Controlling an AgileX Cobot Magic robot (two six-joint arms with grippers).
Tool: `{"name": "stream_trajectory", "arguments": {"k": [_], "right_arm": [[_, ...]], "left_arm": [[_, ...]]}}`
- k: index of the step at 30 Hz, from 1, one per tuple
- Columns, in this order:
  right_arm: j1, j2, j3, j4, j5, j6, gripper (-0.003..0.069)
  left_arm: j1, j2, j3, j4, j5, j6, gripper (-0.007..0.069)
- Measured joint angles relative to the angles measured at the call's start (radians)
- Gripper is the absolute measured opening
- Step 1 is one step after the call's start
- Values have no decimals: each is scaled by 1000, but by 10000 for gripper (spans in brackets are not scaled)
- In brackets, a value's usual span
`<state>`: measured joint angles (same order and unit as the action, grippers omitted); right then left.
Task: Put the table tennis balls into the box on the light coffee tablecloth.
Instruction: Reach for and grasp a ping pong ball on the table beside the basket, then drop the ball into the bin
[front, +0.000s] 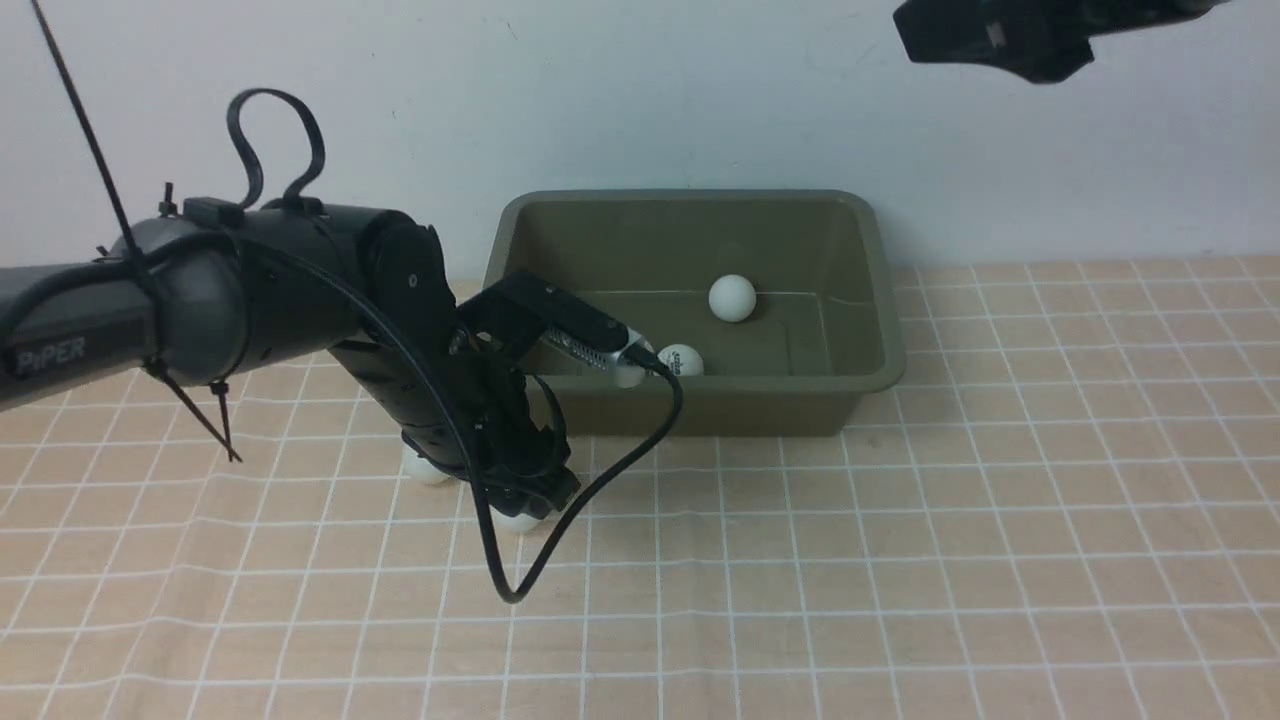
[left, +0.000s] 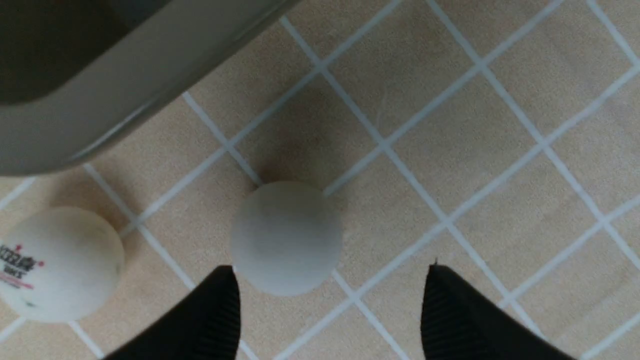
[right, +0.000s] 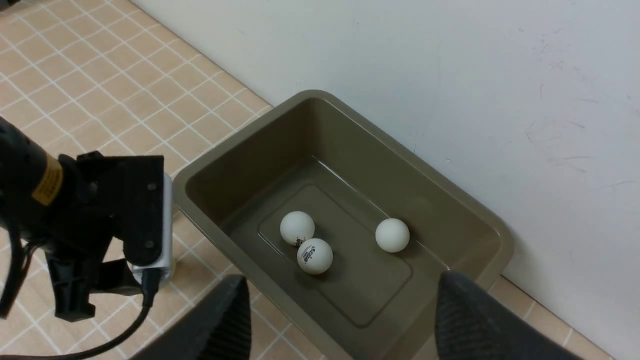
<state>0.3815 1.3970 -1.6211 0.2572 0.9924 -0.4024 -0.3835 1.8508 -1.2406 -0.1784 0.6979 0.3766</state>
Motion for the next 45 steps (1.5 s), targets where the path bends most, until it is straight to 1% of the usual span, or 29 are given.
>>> {"name": "stream_trajectory", "arguments": {"k": [11, 13, 15, 16, 17, 22, 24, 27, 30, 32, 35, 37, 38, 40, 42, 43, 45], "right_arm": [[0, 0, 0, 0, 1, 0, 456], [0, 0, 0, 0, 1, 0, 456], [0, 0, 0, 0, 3, 0, 456], [0, 0, 0, 0, 3, 0, 456], [0, 0, 0, 0, 3, 0, 456], [0, 0, 0, 0, 4, 0, 456], [0, 0, 0, 0, 4, 0, 456], [0, 1, 0, 0, 2, -2, 456], [0, 9, 0, 0, -7, -4, 456], [0, 22, 0, 0, -8, -4, 456], [0, 42, 0, 1, -9, -7, 456], [0, 53, 0, 5, -11, -7, 456], [0, 58, 0, 6, -12, -7, 456], [0, 63, 0, 8, -14, -10, 455], [0, 64, 0, 13, -29, -14, 451], [0, 64, 0, 14, -35, -19, 449], [0, 62, 0, 15, -47, -24, 444]], "left_arm": [[0, 95, 0, 35, -108, -4, 402], [0, 100, 0, 48, -119, -19, 381], [0, 107, 0, 61, -142, -36, 325], [0, 107, 0, 61, -143, -38, 325], [0, 108, 0, 69, -152, -40, 306], [-4, 89, 0, 68, -134, -41, 306], [-11, 59, 0, 52, -108, -20, 306], [-30, -16, 0, 4, -66, 41, 306], [-46, -100, 0, -104, -47, 130, 306], [-48, -143, 0, -200, -68, 224, 306], [-48, -165, 0, -340, -173, 365, 306], [-48, -162, 0, -421, -273, 466, 306], [-48, -149, -4, -491, -330, 527, 306], [-44, -116, -28, -573, -381, 613, 306], [-30, -56, -77, -654, -390, 676, 306], [-25, -36, -96, -673, -389, 690, 306], [3, 39, -188, -730, -348, 720, 306]]}}
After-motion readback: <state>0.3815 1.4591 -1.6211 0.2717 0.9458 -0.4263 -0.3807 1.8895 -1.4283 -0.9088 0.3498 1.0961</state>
